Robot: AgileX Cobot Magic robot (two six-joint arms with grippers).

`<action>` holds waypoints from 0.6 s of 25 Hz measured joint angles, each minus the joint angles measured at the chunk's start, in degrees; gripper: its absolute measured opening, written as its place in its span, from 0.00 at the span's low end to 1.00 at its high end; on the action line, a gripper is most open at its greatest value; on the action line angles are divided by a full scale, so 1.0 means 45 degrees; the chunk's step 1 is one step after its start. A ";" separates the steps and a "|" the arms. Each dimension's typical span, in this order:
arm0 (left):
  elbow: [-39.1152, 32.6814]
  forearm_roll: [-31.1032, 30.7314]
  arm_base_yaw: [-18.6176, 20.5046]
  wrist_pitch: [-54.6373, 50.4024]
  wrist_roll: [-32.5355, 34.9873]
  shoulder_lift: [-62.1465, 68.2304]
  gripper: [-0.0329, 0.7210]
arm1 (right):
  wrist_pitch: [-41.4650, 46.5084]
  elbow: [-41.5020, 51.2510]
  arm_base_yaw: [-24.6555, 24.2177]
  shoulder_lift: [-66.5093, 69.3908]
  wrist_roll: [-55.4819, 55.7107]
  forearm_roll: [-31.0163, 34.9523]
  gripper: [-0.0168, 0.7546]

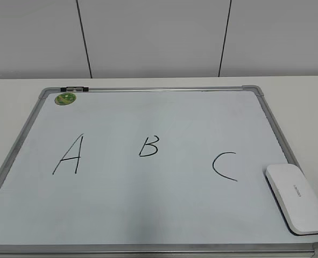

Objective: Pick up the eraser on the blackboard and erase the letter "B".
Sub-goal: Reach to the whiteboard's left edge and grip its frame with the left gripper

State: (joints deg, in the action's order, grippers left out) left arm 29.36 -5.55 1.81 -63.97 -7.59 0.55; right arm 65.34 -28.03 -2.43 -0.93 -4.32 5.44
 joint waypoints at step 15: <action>0.0384 -0.0343 0.0000 0.0385 0.0000 0.0601 0.42 | 0.0000 0.0000 0.0000 0.0000 0.0000 0.0000 0.71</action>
State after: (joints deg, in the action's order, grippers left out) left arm 31.09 -7.10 1.81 -62.23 -7.59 3.26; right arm 65.34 -28.03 -2.43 -0.93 -4.32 5.44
